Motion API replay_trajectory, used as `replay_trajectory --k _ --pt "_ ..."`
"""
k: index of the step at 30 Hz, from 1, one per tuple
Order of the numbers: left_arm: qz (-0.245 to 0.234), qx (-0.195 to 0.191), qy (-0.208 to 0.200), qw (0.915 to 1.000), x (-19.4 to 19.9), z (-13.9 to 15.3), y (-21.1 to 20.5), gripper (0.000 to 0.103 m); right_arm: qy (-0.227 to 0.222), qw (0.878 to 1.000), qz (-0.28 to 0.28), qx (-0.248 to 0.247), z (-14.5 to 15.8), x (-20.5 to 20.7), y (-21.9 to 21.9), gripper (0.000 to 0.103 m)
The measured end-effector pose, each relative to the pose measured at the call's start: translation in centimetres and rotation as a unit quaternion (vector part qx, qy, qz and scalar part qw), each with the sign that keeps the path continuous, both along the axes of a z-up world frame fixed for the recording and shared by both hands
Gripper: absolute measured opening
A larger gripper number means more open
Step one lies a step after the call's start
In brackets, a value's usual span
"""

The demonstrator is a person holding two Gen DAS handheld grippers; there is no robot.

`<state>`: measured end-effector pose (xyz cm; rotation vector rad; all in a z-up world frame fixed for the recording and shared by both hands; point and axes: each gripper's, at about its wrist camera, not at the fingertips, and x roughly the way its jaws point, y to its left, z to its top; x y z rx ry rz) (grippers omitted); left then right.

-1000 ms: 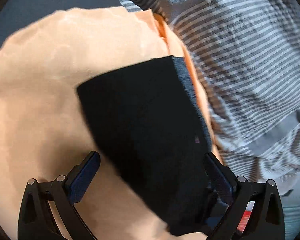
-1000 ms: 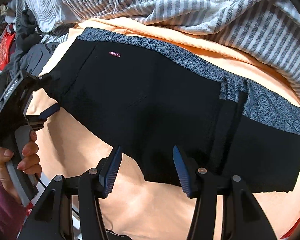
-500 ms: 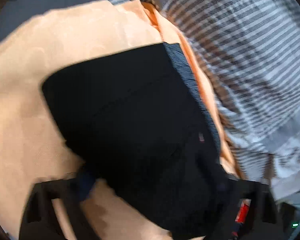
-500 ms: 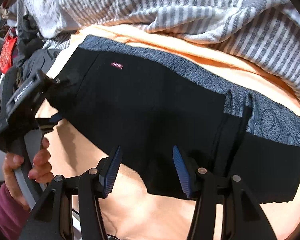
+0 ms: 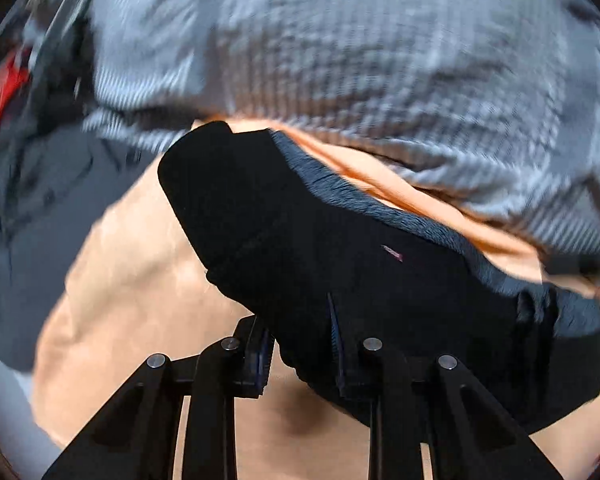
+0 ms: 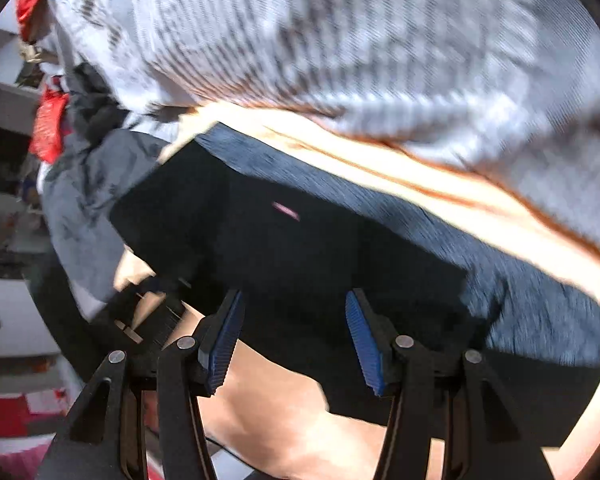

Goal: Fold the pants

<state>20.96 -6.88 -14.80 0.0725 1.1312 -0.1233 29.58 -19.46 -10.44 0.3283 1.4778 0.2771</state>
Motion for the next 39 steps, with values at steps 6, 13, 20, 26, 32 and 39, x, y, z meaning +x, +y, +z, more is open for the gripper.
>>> replay_trajectory --k 6,13,20,26,32,39 --pt "-0.035 0.038 -0.025 0.9983 -0.6 0.4 -1.1 0.026 0.027 0.997 0.058 0.040 1.9 7.2 5.4 0.080" --pt "-0.057 0.055 -0.039 0.9961 -1.2 0.6 -2.2 0.026 0.098 0.977 0.190 -0.020 -0.7 11.1 14.9 0.081" --pt "-0.061 0.052 -0.037 0.9961 -1.7 1.1 -2.1 0.026 0.163 0.959 0.226 -0.046 -5.2 11.0 17.4 0.031" --pt "-0.097 0.030 -0.051 0.9935 -2.9 2.6 -3.4 0.025 0.115 0.977 0.180 -0.009 -3.0 10.2 12.7 0.017" --pt "-0.148 0.022 -0.072 0.9862 -4.5 5.3 -6.8 0.025 0.070 0.991 0.095 0.061 0.0 7.7 5.9 0.017" --pt "-0.218 0.010 -0.088 0.9719 -7.6 8.6 -12.0 0.026 0.021 0.990 0.011 0.136 3.8 3.0 -2.6 0.017"
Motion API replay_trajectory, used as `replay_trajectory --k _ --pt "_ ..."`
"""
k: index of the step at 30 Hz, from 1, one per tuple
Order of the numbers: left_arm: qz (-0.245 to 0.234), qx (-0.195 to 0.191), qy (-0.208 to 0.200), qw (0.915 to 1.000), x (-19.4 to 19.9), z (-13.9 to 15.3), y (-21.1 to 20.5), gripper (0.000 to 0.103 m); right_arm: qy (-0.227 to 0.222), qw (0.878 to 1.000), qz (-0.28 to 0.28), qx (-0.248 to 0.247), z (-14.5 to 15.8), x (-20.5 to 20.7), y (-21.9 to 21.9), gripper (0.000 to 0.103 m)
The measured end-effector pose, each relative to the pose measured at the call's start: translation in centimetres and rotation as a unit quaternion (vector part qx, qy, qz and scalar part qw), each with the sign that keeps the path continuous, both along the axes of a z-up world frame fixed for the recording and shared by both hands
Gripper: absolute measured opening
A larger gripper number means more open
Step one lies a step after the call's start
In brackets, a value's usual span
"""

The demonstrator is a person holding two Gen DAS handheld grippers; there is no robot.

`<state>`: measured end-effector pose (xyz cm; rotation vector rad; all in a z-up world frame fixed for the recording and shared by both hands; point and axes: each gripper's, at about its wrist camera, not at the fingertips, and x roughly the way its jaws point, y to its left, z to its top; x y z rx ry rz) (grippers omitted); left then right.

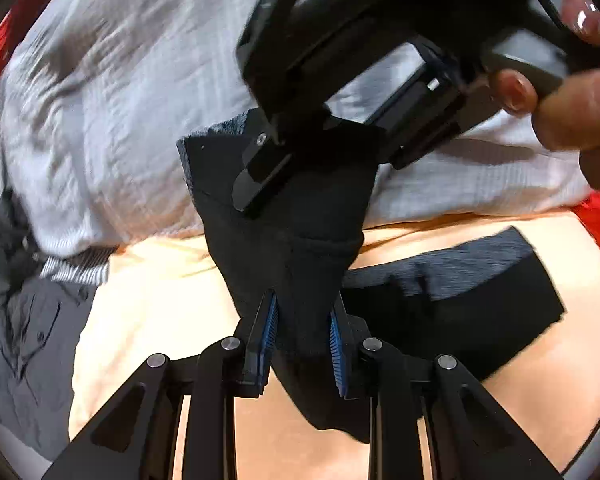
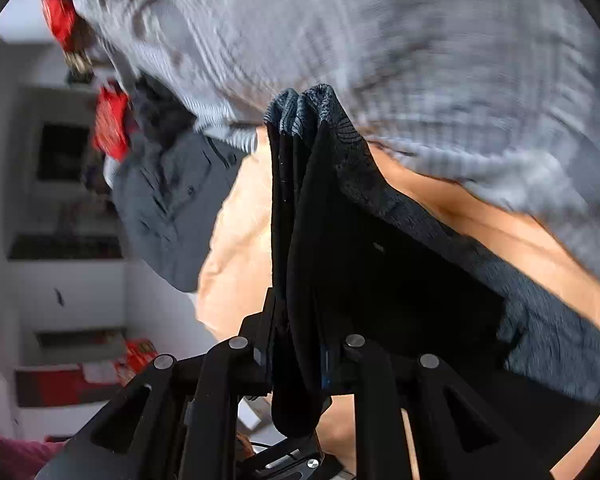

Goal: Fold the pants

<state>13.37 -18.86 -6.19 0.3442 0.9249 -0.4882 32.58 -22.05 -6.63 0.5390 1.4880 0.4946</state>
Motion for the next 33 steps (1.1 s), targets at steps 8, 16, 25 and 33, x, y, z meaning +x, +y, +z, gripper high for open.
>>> replay_trajectory --k 8,16,25,33 --pt "-0.086 0.003 0.007 0.9962 -4.4 1.8 -7.9 0.025 -0.042 0.992 -0.104 0.059 2.0 -7.4 -10.8 0.017" --pt "-0.173 0.019 0.032 0.9842 -9.7 0.1 -16.2 0.025 -0.049 0.973 -0.207 0.092 0.5 -16.1 -21.4 0.017" --pt "-0.201 0.107 0.075 0.9708 -12.7 -7.4 -21.5 0.025 -0.003 0.951 -0.290 0.110 -8.6 -21.9 -28.2 0.017" --pt "-0.215 0.151 0.060 0.9630 -14.1 -8.6 -22.3 0.040 0.013 0.940 -0.315 0.126 -12.0 -23.4 -28.5 0.017"
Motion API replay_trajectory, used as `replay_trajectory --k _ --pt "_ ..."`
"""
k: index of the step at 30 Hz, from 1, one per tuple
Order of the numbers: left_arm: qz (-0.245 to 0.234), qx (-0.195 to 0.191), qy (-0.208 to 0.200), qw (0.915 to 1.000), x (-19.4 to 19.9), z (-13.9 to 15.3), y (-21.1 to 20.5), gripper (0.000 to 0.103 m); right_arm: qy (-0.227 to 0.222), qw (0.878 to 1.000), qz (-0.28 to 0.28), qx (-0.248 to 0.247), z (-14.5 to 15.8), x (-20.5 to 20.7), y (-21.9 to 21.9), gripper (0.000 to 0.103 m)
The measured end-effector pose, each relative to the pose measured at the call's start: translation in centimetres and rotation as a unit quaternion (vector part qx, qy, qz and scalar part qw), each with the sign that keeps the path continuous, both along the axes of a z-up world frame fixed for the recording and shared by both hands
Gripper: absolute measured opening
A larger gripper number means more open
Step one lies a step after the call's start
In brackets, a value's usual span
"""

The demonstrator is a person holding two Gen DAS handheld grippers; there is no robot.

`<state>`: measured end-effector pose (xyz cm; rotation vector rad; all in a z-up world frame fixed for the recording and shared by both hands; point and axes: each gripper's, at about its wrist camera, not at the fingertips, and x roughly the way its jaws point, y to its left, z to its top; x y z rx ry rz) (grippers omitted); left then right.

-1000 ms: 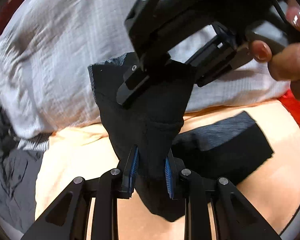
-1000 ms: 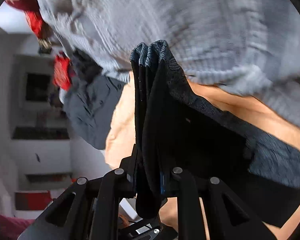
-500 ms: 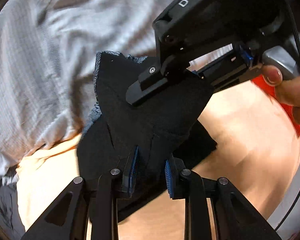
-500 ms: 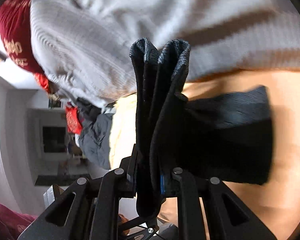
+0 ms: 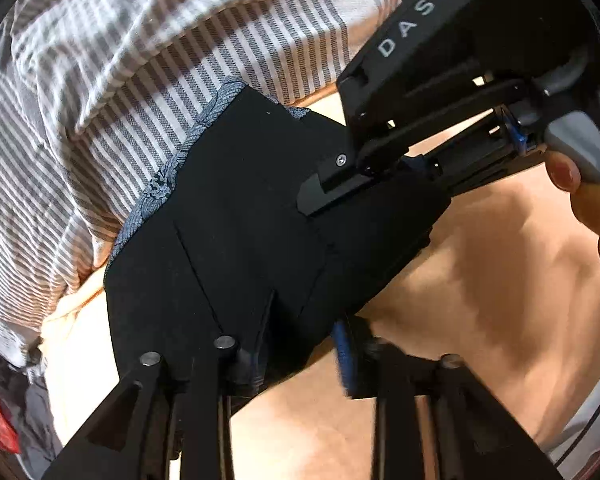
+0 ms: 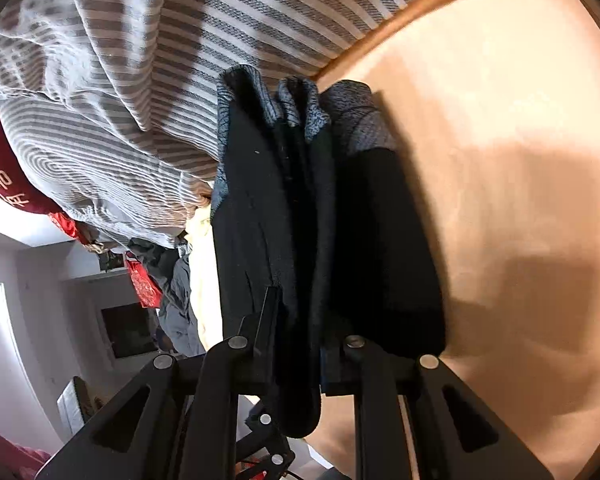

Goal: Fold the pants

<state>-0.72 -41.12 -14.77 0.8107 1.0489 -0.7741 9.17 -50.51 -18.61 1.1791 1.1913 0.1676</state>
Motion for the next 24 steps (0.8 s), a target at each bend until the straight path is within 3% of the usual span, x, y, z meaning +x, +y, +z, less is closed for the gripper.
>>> replay_trajectory --k 2,7,10,15,19,24 --pt "0.005 -0.010 0.016 0.9998 0.2 0.7 0.5 0.058 0.005 1.000 0.005 -0.013 0.1 -0.5 -0.2 0.017" --pt "0.036 -0.027 0.029 0.9986 1.8 3.1 2.7 0.058 0.026 0.998 0.021 -0.060 1.4 -0.1 -0.1 0.027" --pt "0.094 -0.043 0.042 0.9937 4.8 3.9 4.5 0.058 0.048 0.993 0.024 -0.105 2.7 -0.8 -0.8 0.035" --pt "0.180 -0.027 0.034 0.9826 8.8 3.2 6.5 0.058 0.054 0.979 0.018 -0.197 5.6 -0.9 -2.2 0.035" --pt "0.225 -0.035 0.047 0.9725 10.4 2.5 7.8 0.058 0.024 0.975 0.021 -0.221 7.3 2.5 -2.0 0.034" --pt "0.253 -0.049 0.075 0.9634 11.1 2.1 8.4 0.058 0.009 0.967 0.045 -0.252 6.3 7.9 -1.2 0.034"
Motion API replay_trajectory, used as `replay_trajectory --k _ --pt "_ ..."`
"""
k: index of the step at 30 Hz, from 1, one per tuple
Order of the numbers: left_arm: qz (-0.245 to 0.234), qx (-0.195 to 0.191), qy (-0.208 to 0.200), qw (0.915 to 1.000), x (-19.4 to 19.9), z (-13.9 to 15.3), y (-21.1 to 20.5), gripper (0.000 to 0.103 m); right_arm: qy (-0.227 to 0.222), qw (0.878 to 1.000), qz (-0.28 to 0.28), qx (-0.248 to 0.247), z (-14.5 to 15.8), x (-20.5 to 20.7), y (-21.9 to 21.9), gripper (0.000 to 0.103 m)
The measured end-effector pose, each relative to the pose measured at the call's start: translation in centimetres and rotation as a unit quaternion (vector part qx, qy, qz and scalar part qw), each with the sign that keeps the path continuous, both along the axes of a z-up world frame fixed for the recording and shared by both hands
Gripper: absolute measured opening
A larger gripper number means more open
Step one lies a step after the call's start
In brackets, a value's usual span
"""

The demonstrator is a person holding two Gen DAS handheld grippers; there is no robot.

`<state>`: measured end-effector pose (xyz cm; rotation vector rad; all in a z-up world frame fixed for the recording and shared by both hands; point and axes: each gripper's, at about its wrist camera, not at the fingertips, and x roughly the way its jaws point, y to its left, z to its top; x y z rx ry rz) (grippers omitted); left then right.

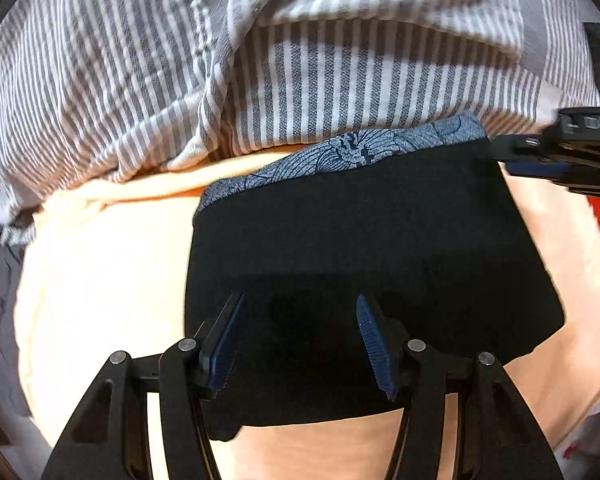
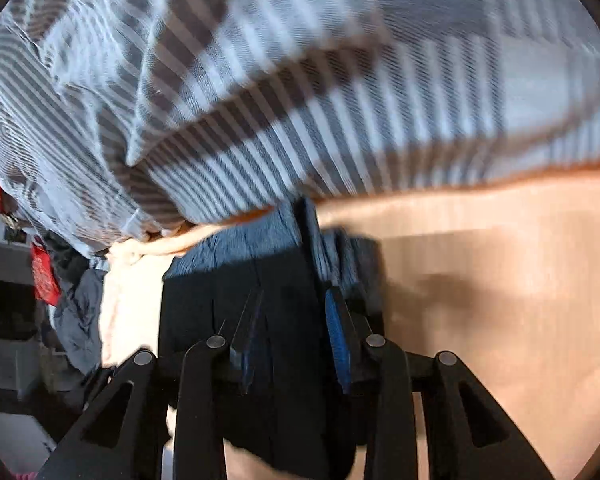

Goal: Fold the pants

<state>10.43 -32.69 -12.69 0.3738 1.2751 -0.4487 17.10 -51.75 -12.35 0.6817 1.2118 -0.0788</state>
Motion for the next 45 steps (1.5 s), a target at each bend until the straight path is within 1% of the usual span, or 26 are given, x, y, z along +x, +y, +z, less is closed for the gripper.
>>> replay_trajectory --k 2,6,8,9,10,12,15,18,19,21,23,25,29,31,33,35,37,40,43,45 --pt "0.013 -0.020 0.015 0.9996 0.3 0.0 -0.3 0.058 -0.003 1.000 0.005 -0.004 -0.4 0.9 -0.2 0.034" --pt "0.030 -0.044 0.043 0.9976 1.5 -0.4 -1.2 0.058 -0.006 1.000 0.021 -0.012 -0.6 2.6 0.0 0.033" --pt "0.041 -0.052 0.061 0.9959 1.8 -1.0 -1.5 0.058 0.003 0.999 0.036 -0.019 -0.8 3.0 0.1 0.023" --pt "0.045 -0.054 0.068 0.9952 1.9 -1.2 -1.6 0.058 0.008 0.999 0.039 -0.020 -1.0 3.3 0.4 0.012" --pt "0.049 -0.058 0.073 0.9944 1.9 -1.4 -1.8 0.058 0.008 0.999 0.041 -0.015 -0.9 3.2 0.3 0.008" --pt "0.045 -0.061 0.076 0.9942 1.5 -1.5 -2.1 0.058 -0.001 0.999 0.045 -0.008 -0.4 3.3 0.6 0.007" --pt "0.024 -0.060 0.082 0.9945 0.6 -1.8 -3.1 0.058 -0.001 0.998 0.063 -0.027 0.5 2.8 1.5 0.006" --pt "0.004 -0.060 0.094 0.9937 -0.9 -2.4 -4.3 0.058 0.008 0.997 0.067 -0.042 0.8 2.0 1.5 0.006" --pt "-0.003 -0.058 0.095 0.9939 -1.5 -2.6 -4.7 0.058 0.013 0.997 0.066 -0.049 0.7 1.7 1.4 0.006" --pt "-0.014 -0.051 0.086 0.9949 -2.5 -3.0 -5.3 0.064 0.027 0.995 0.069 -0.070 0.0 1.1 1.1 0.007" --pt "-0.019 -0.049 0.072 0.9960 -3.1 -3.2 -5.6 0.064 0.043 0.993 0.070 -0.087 -1.3 1.0 1.0 0.007" --pt "-0.017 -0.050 0.071 0.9961 -3.1 -3.2 -5.7 0.064 0.047 0.992 0.066 -0.094 -2.0 1.1 0.8 0.008" --pt "-0.012 -0.053 0.081 0.9952 -2.9 -3.8 -5.8 0.064 0.039 0.995 0.041 -0.081 -2.1 0.8 0.2 0.012" --pt "-0.011 -0.053 0.082 0.9951 -2.9 -3.9 -5.9 0.064 0.054 0.994 0.031 -0.085 -1.9 0.2 -0.6 0.012" --pt "-0.009 -0.053 0.082 0.9951 -2.6 -3.6 -5.4 0.064 0.063 0.995 0.019 -0.081 -1.2 -1.0 -1.5 0.012" --pt "-0.009 -0.053 0.082 0.9952 -2.4 -3.6 -5.1 0.064 0.059 0.995 0.014 -0.074 -0.2 -2.3 -1.7 0.012" --pt "-0.010 -0.054 0.081 0.9952 -2.4 -3.6 -5.0 0.064 0.055 0.997 0.013 -0.055 0.5 -3.8 -1.3 0.012" --pt "-0.010 -0.057 0.085 0.9947 -2.3 -3.4 -4.9 0.064 0.054 0.998 0.012 -0.031 0.7 -5.5 0.0 0.012" --pt "-0.001 -0.058 0.097 0.9936 -1.4 -3.3 -4.5 0.064 0.063 0.998 0.005 -0.005 -0.1 -6.7 1.3 0.012" --pt "0.009 -0.050 0.101 0.9936 -0.9 -3.3 -4.2 0.064 0.068 0.998 0.000 0.009 -0.7 -7.1 2.0 0.012"
